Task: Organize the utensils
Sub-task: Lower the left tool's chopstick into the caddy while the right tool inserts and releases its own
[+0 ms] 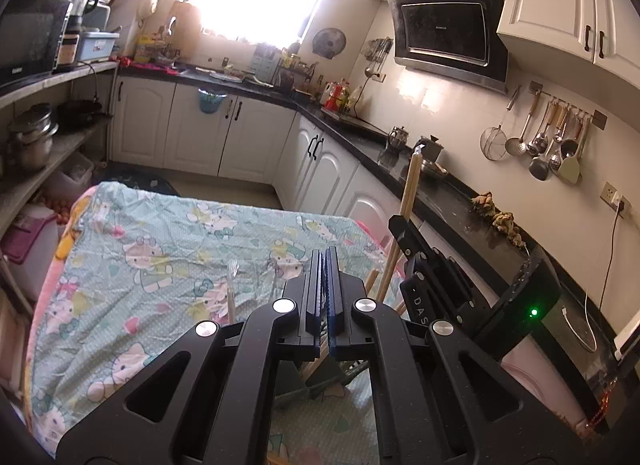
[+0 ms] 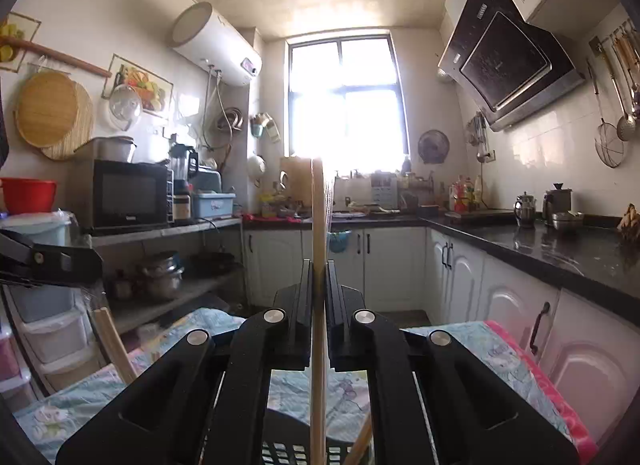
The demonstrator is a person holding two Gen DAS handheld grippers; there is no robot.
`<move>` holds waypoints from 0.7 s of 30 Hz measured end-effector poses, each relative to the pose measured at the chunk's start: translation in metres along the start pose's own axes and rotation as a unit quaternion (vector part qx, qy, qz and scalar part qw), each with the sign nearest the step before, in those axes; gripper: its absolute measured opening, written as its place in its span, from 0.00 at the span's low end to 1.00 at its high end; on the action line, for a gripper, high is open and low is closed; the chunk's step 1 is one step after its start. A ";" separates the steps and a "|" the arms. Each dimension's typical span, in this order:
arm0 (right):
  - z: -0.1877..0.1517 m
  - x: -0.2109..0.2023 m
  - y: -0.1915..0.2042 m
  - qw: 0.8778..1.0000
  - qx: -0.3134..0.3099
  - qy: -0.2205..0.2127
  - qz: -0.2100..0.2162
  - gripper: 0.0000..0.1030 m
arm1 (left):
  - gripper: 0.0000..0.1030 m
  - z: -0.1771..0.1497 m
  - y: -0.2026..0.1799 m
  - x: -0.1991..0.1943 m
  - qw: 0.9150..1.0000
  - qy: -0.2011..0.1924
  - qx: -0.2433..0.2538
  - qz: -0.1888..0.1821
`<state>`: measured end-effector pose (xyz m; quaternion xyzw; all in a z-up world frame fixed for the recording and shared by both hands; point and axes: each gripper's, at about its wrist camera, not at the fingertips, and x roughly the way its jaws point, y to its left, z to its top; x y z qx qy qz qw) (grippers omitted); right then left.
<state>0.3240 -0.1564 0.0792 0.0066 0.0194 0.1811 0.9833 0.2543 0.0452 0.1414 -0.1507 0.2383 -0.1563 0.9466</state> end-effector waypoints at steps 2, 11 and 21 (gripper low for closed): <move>-0.005 0.002 -0.003 1.000 0.005 0.007 -0.002 0.06 | 0.00 -0.005 0.003 0.003 1.000 0.004 -0.004 0.001; -0.016 -0.001 -0.016 0.999 0.031 0.041 0.001 0.21 | 0.01 -0.016 0.011 0.008 1.000 0.013 -0.018 0.002; -0.017 -0.024 -0.027 0.996 0.052 0.074 0.012 0.44 | 0.44 -0.021 0.018 -0.008 1.000 0.000 -0.028 0.014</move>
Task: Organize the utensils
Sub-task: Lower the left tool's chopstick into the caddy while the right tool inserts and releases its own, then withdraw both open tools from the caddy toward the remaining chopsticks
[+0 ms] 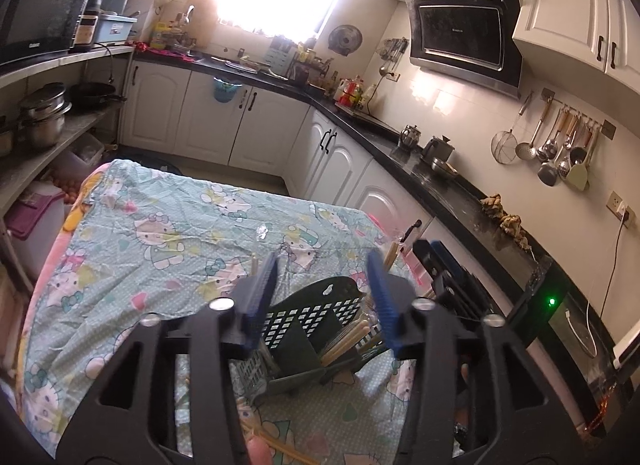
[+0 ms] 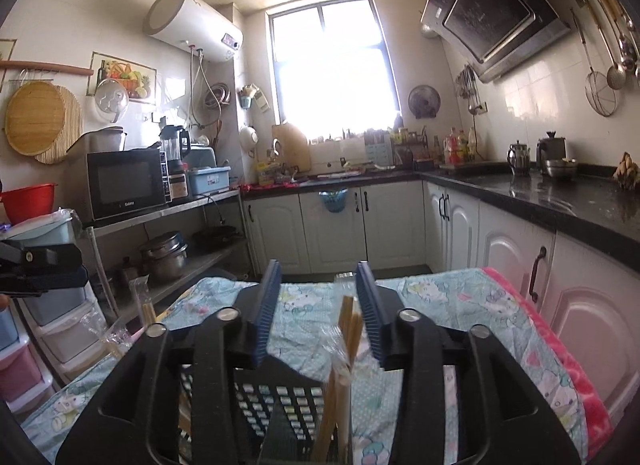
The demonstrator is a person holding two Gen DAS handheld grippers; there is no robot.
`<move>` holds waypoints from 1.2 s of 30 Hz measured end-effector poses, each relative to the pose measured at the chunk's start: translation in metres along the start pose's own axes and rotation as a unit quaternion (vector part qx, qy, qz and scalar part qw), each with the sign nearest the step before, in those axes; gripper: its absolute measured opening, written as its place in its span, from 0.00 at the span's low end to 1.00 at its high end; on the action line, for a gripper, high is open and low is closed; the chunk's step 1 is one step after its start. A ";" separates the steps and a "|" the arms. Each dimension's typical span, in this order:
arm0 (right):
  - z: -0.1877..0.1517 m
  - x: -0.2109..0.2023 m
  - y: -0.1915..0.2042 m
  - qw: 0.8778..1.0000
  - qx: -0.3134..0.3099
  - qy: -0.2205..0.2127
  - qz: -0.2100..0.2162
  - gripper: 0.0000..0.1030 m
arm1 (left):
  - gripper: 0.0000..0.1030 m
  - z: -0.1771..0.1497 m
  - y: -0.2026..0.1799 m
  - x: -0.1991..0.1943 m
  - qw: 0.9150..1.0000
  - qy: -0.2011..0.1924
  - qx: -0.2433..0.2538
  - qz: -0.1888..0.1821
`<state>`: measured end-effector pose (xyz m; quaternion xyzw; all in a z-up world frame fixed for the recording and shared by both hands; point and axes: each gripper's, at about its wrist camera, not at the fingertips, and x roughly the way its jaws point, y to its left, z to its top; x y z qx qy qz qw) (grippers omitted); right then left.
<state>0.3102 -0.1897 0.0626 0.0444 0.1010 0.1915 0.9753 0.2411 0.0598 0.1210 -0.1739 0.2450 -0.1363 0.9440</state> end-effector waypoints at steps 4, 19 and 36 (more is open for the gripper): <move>0.000 -0.013 0.003 1.000 -0.017 0.014 0.002 0.50 | 0.60 -0.003 0.005 -0.010 1.000 -0.011 -0.007 0.008; 0.002 -0.065 0.024 0.998 -0.052 0.030 0.026 0.60 | 0.90 -0.022 0.018 -0.044 0.999 -0.026 -0.028 0.022; -0.013 -0.099 0.047 0.994 -0.070 0.063 0.053 0.62 | 0.90 -0.054 0.031 -0.059 0.998 -0.011 -0.050 0.033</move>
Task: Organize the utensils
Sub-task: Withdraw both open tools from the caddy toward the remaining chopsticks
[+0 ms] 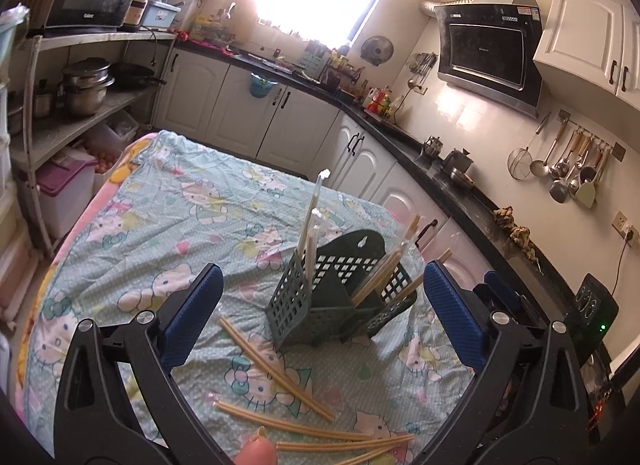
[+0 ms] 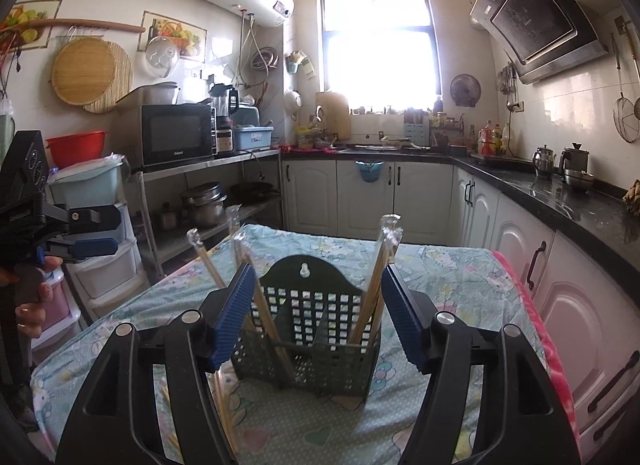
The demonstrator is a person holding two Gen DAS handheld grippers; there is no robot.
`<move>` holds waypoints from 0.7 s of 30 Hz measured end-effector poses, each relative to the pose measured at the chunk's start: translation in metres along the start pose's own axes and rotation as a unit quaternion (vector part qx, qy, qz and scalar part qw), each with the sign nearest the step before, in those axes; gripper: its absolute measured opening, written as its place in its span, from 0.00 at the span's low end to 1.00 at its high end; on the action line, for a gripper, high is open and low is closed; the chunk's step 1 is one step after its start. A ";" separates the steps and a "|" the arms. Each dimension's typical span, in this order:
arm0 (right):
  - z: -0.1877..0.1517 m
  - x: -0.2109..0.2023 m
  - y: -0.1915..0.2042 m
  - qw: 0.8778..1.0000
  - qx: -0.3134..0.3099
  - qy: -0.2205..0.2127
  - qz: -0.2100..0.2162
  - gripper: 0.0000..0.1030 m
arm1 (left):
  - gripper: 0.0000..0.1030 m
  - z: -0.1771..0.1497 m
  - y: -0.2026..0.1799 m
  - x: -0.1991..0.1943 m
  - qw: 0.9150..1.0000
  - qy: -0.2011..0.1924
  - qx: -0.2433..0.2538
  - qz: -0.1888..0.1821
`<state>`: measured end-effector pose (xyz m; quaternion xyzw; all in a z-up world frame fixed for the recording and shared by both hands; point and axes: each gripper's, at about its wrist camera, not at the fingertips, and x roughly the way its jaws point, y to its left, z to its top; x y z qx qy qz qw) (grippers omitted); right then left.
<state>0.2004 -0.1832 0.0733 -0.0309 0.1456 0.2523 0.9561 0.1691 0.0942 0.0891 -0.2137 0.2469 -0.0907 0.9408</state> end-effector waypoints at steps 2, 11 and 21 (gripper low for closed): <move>-0.003 -0.001 0.003 1.000 -0.004 0.005 0.003 0.62 | 0.90 -0.005 0.002 0.000 1.000 0.005 -0.002 0.003; -0.018 -0.008 0.023 0.999 -0.027 0.034 0.030 0.61 | 0.90 -0.020 0.016 0.000 0.999 0.022 -0.019 0.015; -0.036 -0.012 0.054 0.991 -0.065 0.075 0.085 0.61 | 0.90 -0.040 0.029 0.003 0.998 0.050 -0.024 0.036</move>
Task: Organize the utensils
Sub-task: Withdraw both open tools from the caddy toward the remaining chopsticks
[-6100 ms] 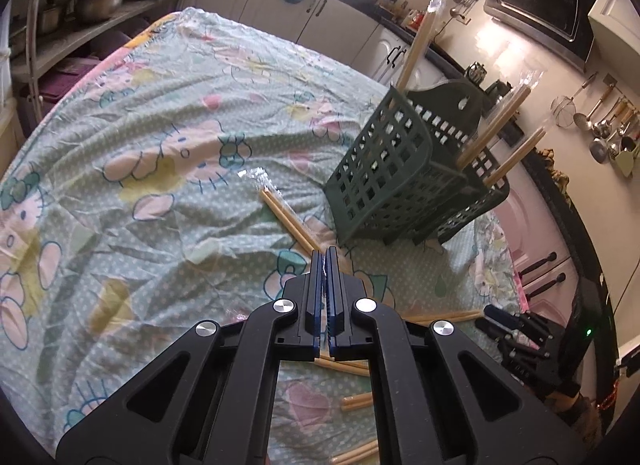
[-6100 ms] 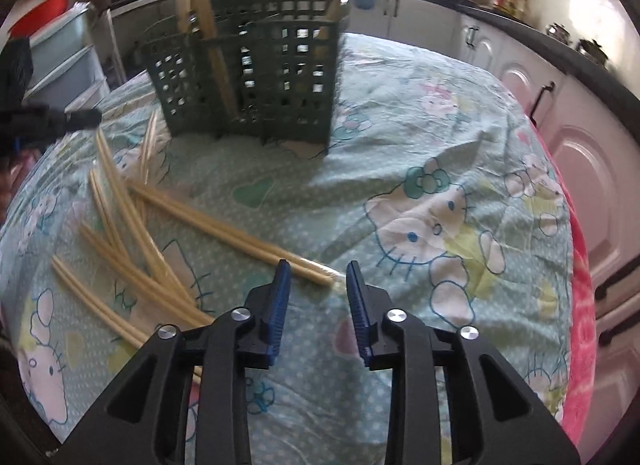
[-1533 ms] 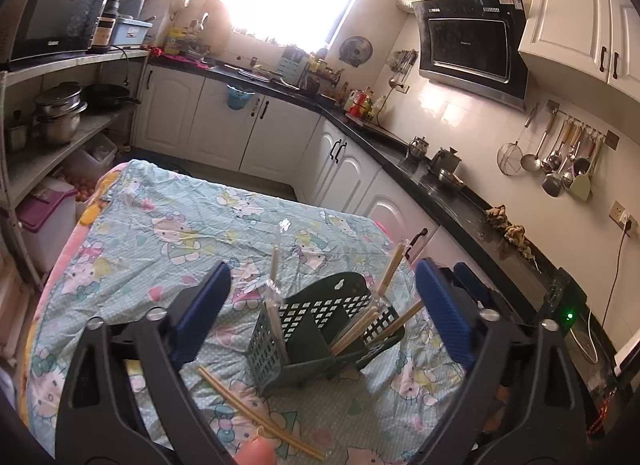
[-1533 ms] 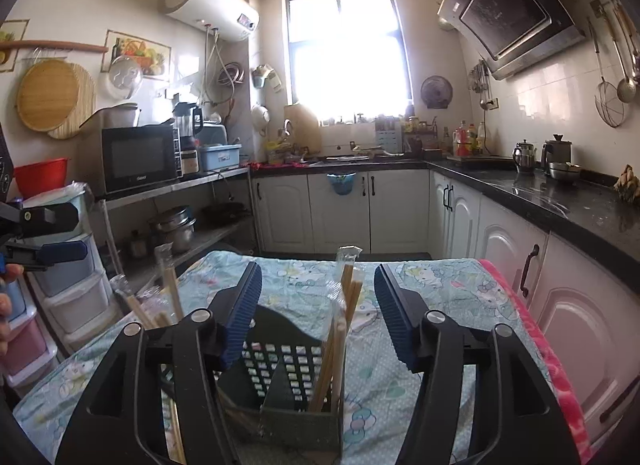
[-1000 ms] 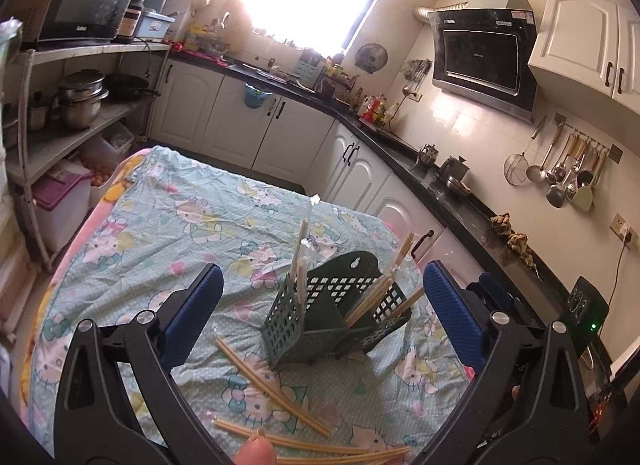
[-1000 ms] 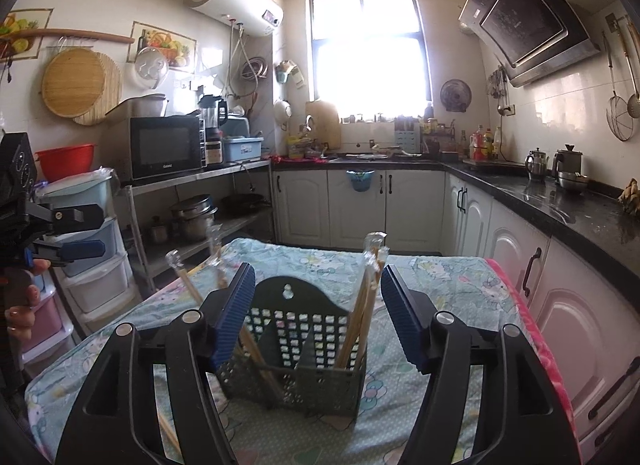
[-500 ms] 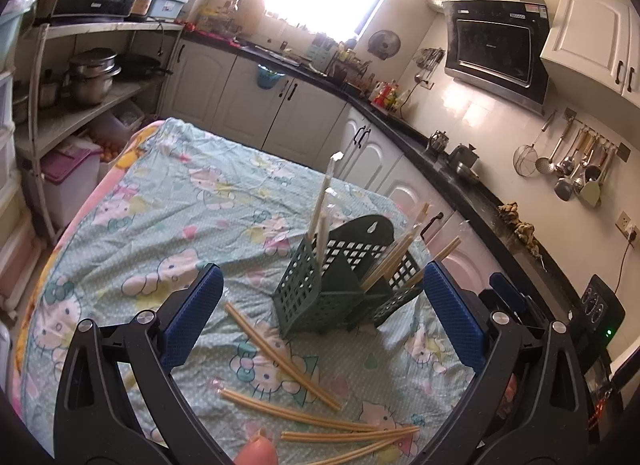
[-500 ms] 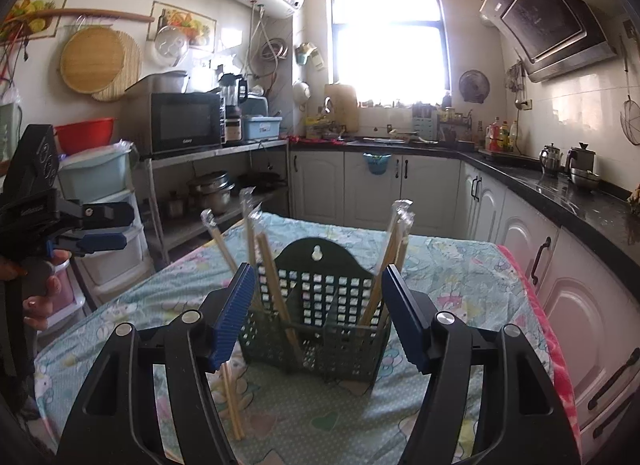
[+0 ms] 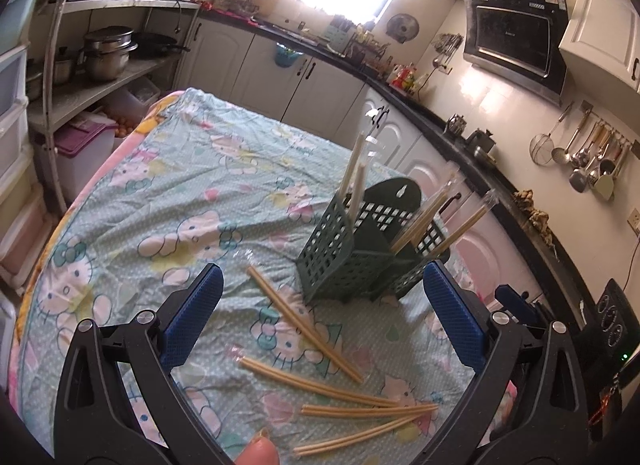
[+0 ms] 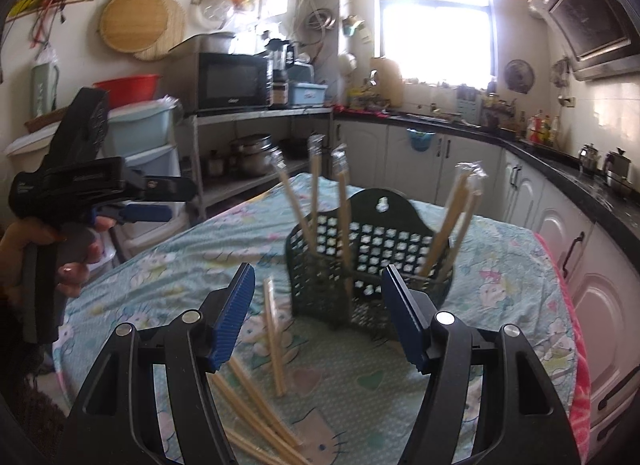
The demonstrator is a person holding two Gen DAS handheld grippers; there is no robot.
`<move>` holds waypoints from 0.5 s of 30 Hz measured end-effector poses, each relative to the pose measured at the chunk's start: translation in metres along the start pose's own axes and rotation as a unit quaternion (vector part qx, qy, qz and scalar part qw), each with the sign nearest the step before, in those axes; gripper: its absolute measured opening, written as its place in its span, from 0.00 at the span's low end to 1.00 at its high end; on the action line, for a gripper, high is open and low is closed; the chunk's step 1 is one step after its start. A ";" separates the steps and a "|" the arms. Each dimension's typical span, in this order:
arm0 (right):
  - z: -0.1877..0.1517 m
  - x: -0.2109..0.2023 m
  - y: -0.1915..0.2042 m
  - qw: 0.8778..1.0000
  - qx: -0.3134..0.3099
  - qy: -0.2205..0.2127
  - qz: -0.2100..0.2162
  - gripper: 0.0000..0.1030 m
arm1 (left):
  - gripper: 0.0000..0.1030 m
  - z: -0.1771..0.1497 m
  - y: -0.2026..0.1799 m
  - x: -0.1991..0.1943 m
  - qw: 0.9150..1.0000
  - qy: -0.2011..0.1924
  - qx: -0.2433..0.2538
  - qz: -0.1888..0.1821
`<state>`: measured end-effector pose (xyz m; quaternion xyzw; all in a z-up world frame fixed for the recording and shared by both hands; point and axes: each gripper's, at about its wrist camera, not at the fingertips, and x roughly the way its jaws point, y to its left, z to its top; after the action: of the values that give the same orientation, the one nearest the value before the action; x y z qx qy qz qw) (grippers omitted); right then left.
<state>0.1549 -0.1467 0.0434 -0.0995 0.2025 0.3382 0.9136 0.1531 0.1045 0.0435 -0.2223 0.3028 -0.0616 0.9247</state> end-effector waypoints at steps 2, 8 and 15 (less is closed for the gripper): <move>-0.003 0.002 0.006 1.000 -0.007 0.010 0.011 0.61 | 0.90 -0.004 0.002 0.001 1.000 0.006 -0.001 0.004; -0.015 0.011 0.024 0.997 -0.031 0.048 0.043 0.59 | 0.90 -0.018 0.011 0.008 0.999 0.033 0.000 0.011; -0.034 0.030 0.048 0.988 -0.068 0.113 0.075 0.52 | 0.90 -0.035 0.023 0.019 0.998 0.067 0.001 0.019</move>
<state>0.1335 -0.1041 -0.0025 -0.1840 0.2879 0.4055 0.8478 0.1477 0.1070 -0.0020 -0.2107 0.3683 -0.0594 0.9035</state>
